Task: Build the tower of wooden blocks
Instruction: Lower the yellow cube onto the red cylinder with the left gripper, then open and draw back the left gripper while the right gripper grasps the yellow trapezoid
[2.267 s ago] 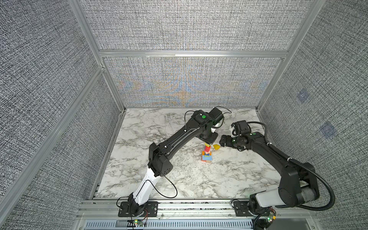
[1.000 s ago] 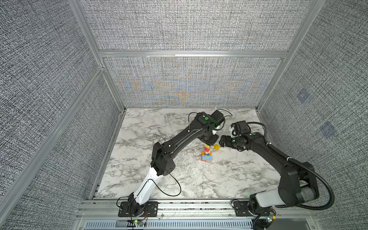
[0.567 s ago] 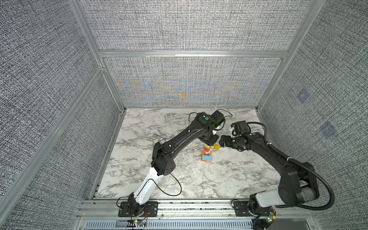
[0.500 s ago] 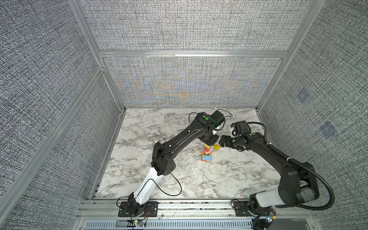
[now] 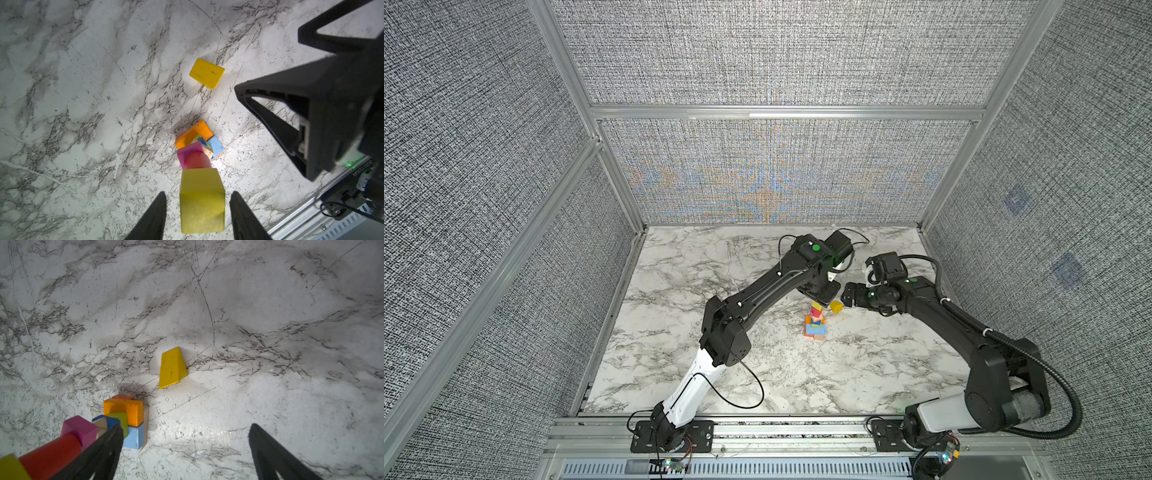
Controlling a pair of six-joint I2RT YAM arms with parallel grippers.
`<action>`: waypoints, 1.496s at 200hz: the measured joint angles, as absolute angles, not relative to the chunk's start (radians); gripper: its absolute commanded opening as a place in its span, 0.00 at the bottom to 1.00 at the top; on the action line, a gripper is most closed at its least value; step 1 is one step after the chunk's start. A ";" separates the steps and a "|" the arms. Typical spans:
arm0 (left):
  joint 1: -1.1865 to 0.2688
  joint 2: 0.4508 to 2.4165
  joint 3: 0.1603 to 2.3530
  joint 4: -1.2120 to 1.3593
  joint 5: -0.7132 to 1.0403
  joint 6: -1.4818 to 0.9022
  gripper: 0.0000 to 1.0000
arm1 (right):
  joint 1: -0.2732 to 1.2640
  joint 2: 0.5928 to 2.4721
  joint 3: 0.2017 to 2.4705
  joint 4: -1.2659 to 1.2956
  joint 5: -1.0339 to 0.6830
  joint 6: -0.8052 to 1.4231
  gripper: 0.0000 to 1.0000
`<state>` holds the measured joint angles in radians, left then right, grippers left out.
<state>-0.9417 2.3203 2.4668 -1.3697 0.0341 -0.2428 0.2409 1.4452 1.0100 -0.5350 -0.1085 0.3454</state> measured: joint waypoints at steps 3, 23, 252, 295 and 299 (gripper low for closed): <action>-0.942 2.320 2.467 -1.370 0.033 -0.242 0.59 | 0.241 1.445 1.010 -0.535 -0.109 0.345 0.97; -0.942 2.319 2.467 -1.369 0.031 -0.240 0.64 | 0.241 1.445 1.008 -0.535 -0.109 0.346 0.97; -0.794 1.677 1.628 -0.989 -0.202 -0.392 0.95 | 0.276 1.599 0.920 -0.290 -0.198 0.302 0.62; -0.754 1.623 1.526 -0.931 -0.173 -0.413 0.95 | 0.309 1.631 0.944 -0.291 -0.135 0.269 0.57; -0.749 1.620 1.518 -0.925 -0.171 -0.413 0.95 | 0.312 1.634 0.944 -0.292 -0.133 0.266 0.57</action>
